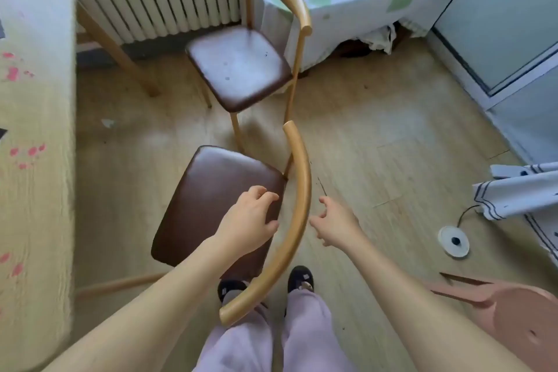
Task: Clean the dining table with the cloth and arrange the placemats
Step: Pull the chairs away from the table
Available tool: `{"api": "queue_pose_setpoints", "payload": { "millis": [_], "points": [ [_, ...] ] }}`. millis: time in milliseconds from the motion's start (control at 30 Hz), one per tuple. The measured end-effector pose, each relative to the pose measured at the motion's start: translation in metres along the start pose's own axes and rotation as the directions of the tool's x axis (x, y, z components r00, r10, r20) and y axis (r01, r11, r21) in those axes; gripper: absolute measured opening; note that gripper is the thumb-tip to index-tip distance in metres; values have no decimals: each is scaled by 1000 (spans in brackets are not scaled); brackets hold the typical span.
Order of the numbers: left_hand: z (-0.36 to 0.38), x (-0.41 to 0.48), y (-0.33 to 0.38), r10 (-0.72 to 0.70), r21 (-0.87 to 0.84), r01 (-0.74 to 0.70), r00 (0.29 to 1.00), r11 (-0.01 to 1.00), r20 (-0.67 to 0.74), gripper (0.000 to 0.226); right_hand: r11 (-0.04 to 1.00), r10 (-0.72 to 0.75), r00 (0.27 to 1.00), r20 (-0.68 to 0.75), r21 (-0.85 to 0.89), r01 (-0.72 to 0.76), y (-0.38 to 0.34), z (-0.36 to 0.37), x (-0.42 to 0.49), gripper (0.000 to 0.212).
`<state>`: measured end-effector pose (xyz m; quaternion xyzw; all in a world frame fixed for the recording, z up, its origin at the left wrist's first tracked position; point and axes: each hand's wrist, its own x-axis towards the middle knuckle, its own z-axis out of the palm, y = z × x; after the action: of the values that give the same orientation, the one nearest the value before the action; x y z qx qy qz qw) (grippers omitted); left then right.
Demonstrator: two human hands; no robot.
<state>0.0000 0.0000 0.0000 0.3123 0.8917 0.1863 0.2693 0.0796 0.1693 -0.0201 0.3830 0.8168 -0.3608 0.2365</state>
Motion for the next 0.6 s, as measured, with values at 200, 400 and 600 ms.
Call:
{"api": "queue_pose_setpoints", "payload": {
  "millis": [200,400,600],
  "points": [
    [16,2,-7,-161,-66,160,987,985,-18,52,985,104,967,234,111,-133,-4,18,27,66],
    [23,3,-10,-247,-130,239,968,962,-49,50,987,82,960,266,114,-115,-7,29,47,48],
    [30,4,-17,-329,-176,317,943,932,-47,47,989,31,962,272,130,-68,-19,27,64,53]
  ]
}}
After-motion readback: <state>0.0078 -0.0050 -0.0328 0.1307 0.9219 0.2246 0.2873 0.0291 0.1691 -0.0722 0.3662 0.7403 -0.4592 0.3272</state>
